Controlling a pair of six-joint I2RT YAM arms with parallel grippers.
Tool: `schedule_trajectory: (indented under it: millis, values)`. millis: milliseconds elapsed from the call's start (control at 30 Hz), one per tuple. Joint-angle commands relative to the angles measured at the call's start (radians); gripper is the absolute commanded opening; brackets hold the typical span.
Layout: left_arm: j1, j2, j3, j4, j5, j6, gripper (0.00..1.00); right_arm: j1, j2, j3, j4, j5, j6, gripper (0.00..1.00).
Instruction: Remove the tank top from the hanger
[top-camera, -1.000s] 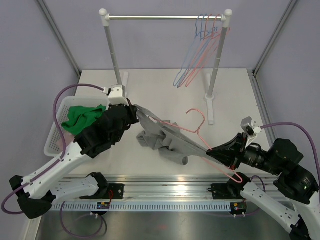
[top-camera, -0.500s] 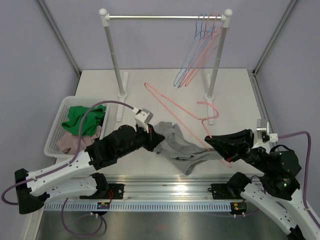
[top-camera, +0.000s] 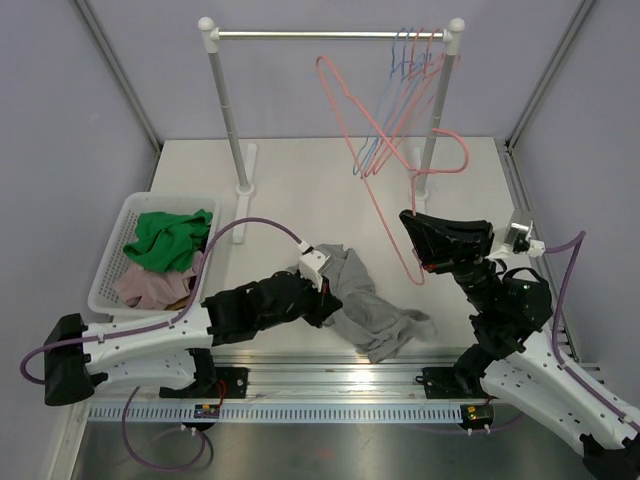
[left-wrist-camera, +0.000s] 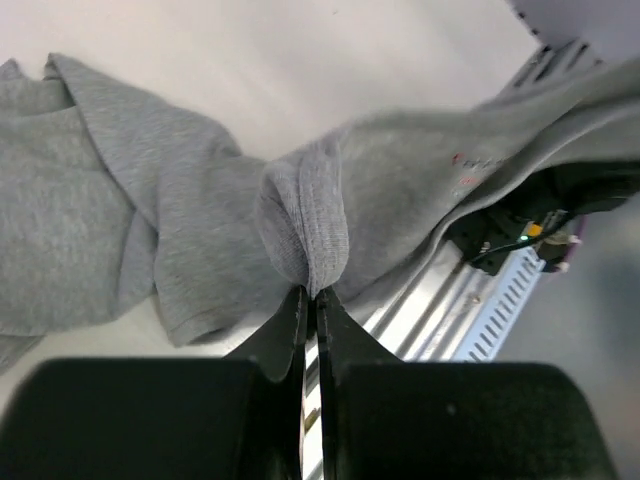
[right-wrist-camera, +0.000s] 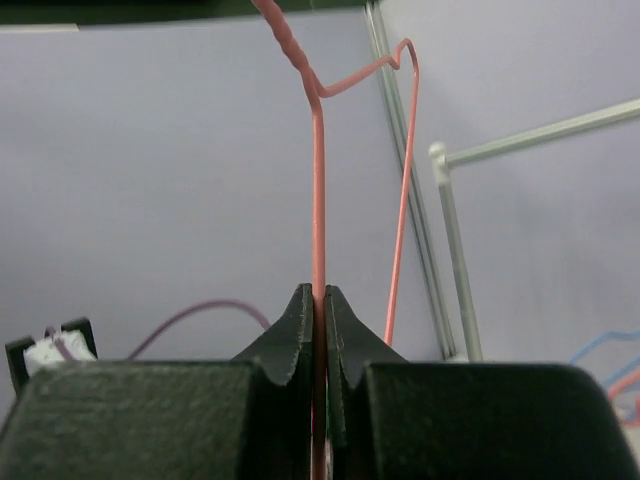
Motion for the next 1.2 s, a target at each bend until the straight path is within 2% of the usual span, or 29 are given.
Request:
schedule_trajectory:
  millis: [0,67,133,167,233,267,300,333,367,433,467,533,567,767,900,1100,1167]
  values:
    - [-0.011,0.05,0.042,0.034,-0.052,-0.005,0.0,0.0,0.046,-0.014,0.424,0.116,-0.013,0.0]
    - [-0.048,0.092,0.045,0.065,-0.027,0.004,0.0,0.002,0.094,-0.046,0.556,0.162,-0.033,0.0]
    - [-0.075,0.156,0.085,0.017,-0.132,-0.013,0.0,0.002,0.099,0.019,0.462,0.173,-0.042,0.0]
    - [-0.077,0.176,0.106,-0.055,-0.166,-0.04,0.0,0.0,0.082,0.061,0.231,0.173,-0.033,0.0]
    - [-0.079,0.214,0.161,-0.14,-0.269,-0.074,0.0,0.002,0.076,0.22,-0.055,0.173,-0.012,0.0]
    - [-0.079,0.237,0.179,-0.225,-0.303,-0.111,0.0,0.003,0.086,0.263,-0.269,0.169,-0.001,0.0]
    - [-0.079,0.24,0.191,-0.262,-0.332,-0.129,0.04,0.002,0.091,0.299,-0.346,0.164,0.007,0.0]
    - [-0.079,0.242,0.214,-0.298,-0.387,-0.146,0.12,0.003,0.093,0.343,-0.409,0.181,0.02,0.0]
    - [-0.079,0.231,0.222,-0.36,-0.41,-0.175,0.3,0.002,0.096,0.356,-0.498,0.192,0.049,0.0]
    - [-0.079,0.211,0.235,-0.407,-0.455,-0.191,0.45,0.003,0.093,0.374,-0.554,0.193,0.067,0.0]
    - [-0.079,0.199,0.249,-0.456,-0.472,-0.209,0.66,0.003,0.1,0.382,-0.609,0.195,0.082,0.0]
    - [-0.079,0.158,0.263,-0.51,-0.512,-0.228,0.85,0.002,0.128,0.409,-0.669,0.211,0.088,0.0]
    - [-0.079,0.142,0.284,-0.567,-0.527,-0.243,0.98,0.002,0.142,0.419,-0.718,0.225,0.091,0.0]
    - [-0.079,0.023,0.363,-0.784,-0.595,-0.261,0.99,0.003,0.283,0.529,-0.824,0.405,0.081,0.0]
    - [-0.079,-0.043,0.406,-0.873,-0.618,-0.244,0.99,0.002,0.367,0.609,-0.868,0.611,0.047,0.0]
    - [-0.08,-0.111,0.384,-0.953,-0.627,-0.249,0.99,0.003,0.337,0.575,-0.91,0.787,0.076,0.0]
    - [-0.079,-0.12,0.367,-0.97,-0.63,-0.248,0.99,0.003,0.326,0.568,-0.902,0.775,0.068,0.0]
